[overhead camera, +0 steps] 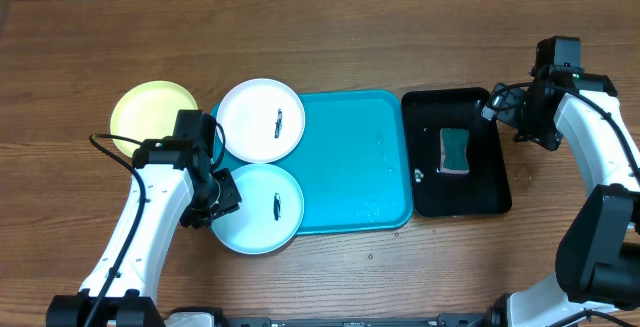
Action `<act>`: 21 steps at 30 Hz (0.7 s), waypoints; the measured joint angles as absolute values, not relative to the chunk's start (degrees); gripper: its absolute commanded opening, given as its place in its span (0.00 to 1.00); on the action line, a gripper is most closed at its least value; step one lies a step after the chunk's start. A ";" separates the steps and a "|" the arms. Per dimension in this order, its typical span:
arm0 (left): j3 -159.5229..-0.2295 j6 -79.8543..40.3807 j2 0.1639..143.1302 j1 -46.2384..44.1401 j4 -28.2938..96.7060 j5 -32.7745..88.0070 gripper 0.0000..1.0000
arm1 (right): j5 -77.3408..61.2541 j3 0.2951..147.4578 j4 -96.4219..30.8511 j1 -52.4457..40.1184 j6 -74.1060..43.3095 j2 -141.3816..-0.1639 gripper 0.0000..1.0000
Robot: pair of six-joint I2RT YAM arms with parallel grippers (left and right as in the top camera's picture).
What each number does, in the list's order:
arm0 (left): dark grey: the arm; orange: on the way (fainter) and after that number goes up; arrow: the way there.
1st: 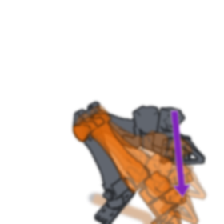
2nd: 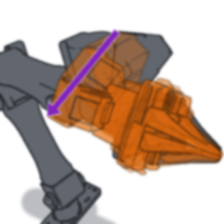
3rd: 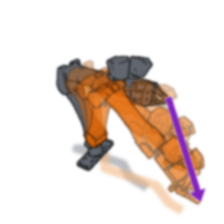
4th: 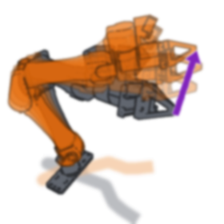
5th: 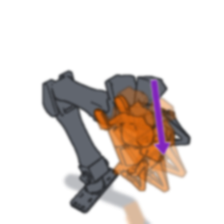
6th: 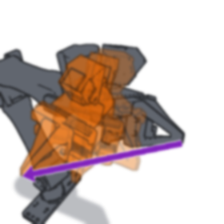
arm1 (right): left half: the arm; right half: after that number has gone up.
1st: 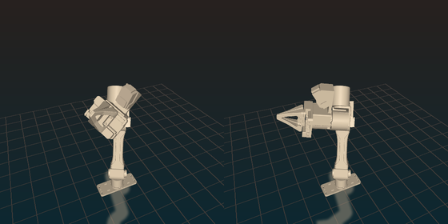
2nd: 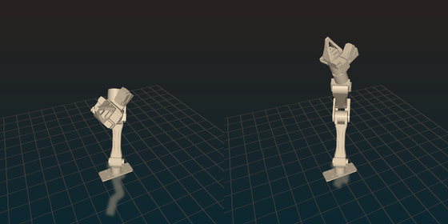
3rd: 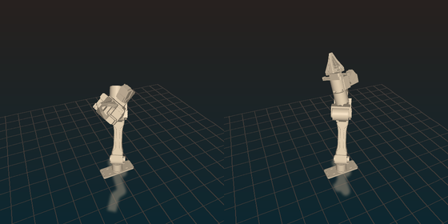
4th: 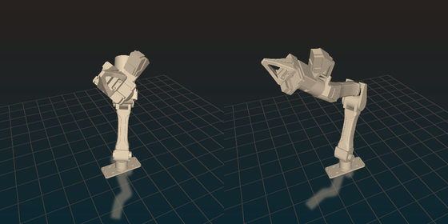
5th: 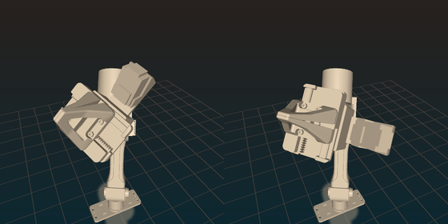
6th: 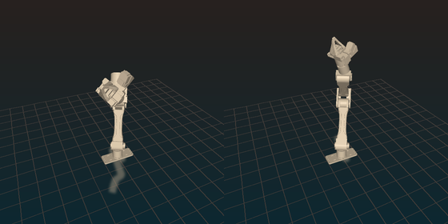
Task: Clean dirty plates on tray and stack at the side
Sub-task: 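Move the left gripper to the lower white plate and grip its rim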
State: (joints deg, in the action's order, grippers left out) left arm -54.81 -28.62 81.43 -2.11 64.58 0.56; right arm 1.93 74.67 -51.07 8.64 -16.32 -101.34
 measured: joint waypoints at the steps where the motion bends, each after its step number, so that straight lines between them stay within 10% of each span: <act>1: -54.78 -28.64 81.43 -2.07 64.40 0.51 0.37 | 1.91 74.67 -51.03 8.64 -16.29 -101.34 1.00; 21: -54.74 -29.93 81.43 -1.08 59.44 -5.43 0.43 | 1.91 74.67 -51.07 8.62 -16.27 -101.34 1.00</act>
